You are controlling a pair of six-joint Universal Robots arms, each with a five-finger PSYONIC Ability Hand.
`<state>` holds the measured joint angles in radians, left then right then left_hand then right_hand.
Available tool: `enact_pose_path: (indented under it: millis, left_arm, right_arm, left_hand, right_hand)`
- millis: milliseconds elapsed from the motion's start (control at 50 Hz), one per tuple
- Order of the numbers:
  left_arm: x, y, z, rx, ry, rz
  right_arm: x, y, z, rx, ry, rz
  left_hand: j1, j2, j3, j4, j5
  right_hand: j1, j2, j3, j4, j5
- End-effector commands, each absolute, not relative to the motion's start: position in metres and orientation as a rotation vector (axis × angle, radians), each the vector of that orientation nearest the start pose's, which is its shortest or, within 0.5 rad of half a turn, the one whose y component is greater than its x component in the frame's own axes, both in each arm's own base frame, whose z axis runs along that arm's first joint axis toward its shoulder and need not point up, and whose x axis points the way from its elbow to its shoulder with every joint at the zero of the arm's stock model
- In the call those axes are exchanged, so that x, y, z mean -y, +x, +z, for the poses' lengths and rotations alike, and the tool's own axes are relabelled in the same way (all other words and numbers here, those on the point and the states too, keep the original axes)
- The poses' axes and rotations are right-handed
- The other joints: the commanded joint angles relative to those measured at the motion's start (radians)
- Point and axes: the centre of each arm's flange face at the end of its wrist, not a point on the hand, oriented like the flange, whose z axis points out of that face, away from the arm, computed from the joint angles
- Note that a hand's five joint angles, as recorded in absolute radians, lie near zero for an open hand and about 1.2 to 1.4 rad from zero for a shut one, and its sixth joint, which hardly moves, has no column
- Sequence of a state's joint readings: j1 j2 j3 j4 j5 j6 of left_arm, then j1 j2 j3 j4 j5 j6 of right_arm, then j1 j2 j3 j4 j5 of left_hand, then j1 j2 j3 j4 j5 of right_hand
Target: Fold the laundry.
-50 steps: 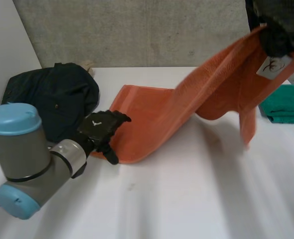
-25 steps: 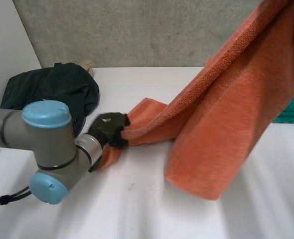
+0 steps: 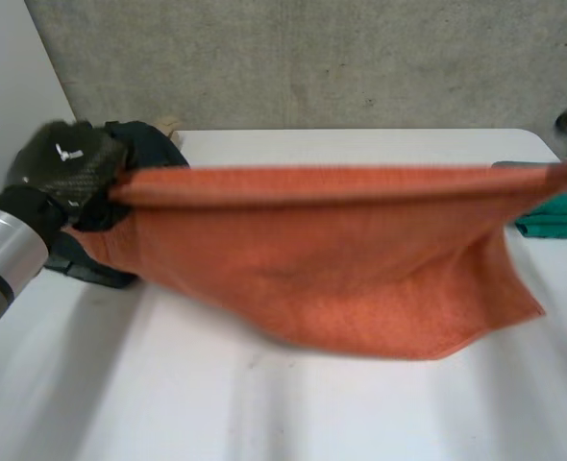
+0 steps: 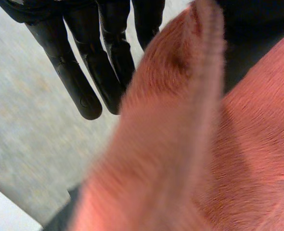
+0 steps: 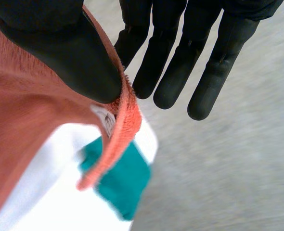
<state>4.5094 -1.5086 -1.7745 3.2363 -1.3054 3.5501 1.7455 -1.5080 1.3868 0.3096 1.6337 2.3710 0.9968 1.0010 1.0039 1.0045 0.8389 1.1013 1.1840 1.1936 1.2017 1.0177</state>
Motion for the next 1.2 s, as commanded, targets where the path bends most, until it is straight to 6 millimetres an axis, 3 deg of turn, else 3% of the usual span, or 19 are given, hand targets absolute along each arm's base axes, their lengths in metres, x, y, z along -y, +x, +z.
enact_pose_path:
  millis: [20,60,140,220,300,400,460,480,520,560,620,720,880,1020,1200]
  left_arm:
    - [0.284,-0.212,0.21,-2.238,1.111,-1.89]
    - [0.303,-0.214,0.197,-2.201,1.161,-1.833]
    - [0.337,-0.221,0.193,-2.102,1.167,-1.813]
    - [0.371,-0.228,0.201,-2.013,1.122,-1.879]
    - [0.395,-0.24,0.21,-1.928,1.102,-1.95]
    - [0.404,-0.256,0.215,-1.869,1.099,-2.01]
    - [0.4,-0.263,0.212,-1.872,1.118,-2.017]
    - [0.396,-0.265,0.207,-1.893,1.135,-2.0]
    - [0.389,-0.269,0.201,-1.917,1.16,-1.98]
    - [0.37,-0.275,0.184,-1.99,1.226,-1.916]
    - [0.344,-0.273,0.182,-2.047,1.277,-1.855]
    - [0.293,-0.271,0.191,-2.076,1.353,-1.833]
    - [0.26,-0.269,0.182,-2.079,1.411,-1.81]
    - [0.259,-0.267,0.168,-2.103,1.423,-1.771]
    - [0.28,-0.271,0.15,-2.079,1.408,-1.781]
  right_arm:
    - [0.3,0.184,0.257,-2.664,-1.301,-1.897]
    - [0.309,0.185,0.25,-2.671,-1.299,-1.885]
    - [0.337,0.189,0.241,-2.672,-1.263,-1.943]
    - [0.366,0.195,0.246,-2.632,-1.195,-2.124]
    - [0.387,0.208,0.259,-2.513,-1.12,-2.344]
    - [0.4,0.219,0.265,-2.394,-1.063,-2.51]
    - [0.394,0.227,0.259,-2.385,-1.092,-2.481]
    - [0.392,0.229,0.257,-2.383,-1.101,-2.471]
    - [0.382,0.235,0.249,-2.389,-1.141,-2.418]
    - [0.377,0.235,0.243,-2.399,-1.165,-2.383]
    - [0.368,0.23,0.237,-2.434,-1.177,-2.337]
    - [0.357,0.225,0.236,-2.452,-1.18,-2.309]
    - [0.349,0.224,0.222,-2.489,-1.217,-2.237]
    - [0.343,0.223,0.211,-2.517,-1.238,-2.179]
    - [0.336,0.22,0.196,-2.544,-1.262,-2.12]
  left_hand:
    - [-0.049,-0.053,-0.056,-0.057,-0.066]
    - [-0.175,-0.179,-0.182,-0.183,-0.191]
    - [-0.12,-0.124,-0.127,-0.128,-0.137]
    - [0.398,0.394,0.391,0.391,0.382]
    - [0.399,0.395,0.392,0.392,0.383]
    - [0.399,0.395,0.392,0.392,0.383]
    - [0.399,0.395,0.392,0.392,0.383]
    - [-0.004,-0.008,-0.011,-0.012,-0.021]
    - [-0.365,-0.369,-0.372,-0.373,-0.381]
    - [-0.475,-0.479,-0.482,-0.483,-0.491]
    - [-0.592,-0.596,-0.599,-0.6,-0.609]
    - [-0.587,-0.591,-0.594,-0.594,-0.603]
    - [-0.566,-0.57,-0.573,-0.574,-0.583]
    - [-0.505,-0.509,-0.512,-0.512,-0.521]
    - [-0.367,-0.371,-0.374,-0.374,-0.383]
  right_hand:
    - [0.295,0.212,0.203,0.195,0.204]
    - [0.295,0.212,0.203,0.195,0.204]
    - [0.295,0.212,0.203,0.195,0.204]
    - [0.295,0.212,0.203,0.195,0.204]
    - [0.295,0.212,0.203,0.195,0.204]
    - [0.295,0.212,0.203,0.195,0.204]
    - [0.295,0.212,0.203,0.195,0.204]
    - [0.295,0.212,0.203,0.195,0.204]
    - [0.295,0.212,0.203,0.195,0.204]
    - [0.295,0.212,0.203,0.195,0.204]
    - [0.295,0.212,0.203,0.195,0.204]
    - [0.295,0.212,0.203,0.195,0.204]
    - [0.295,0.212,0.203,0.195,0.204]
    - [0.295,0.212,0.203,0.195,0.204]
    - [0.295,0.212,0.203,0.195,0.204]
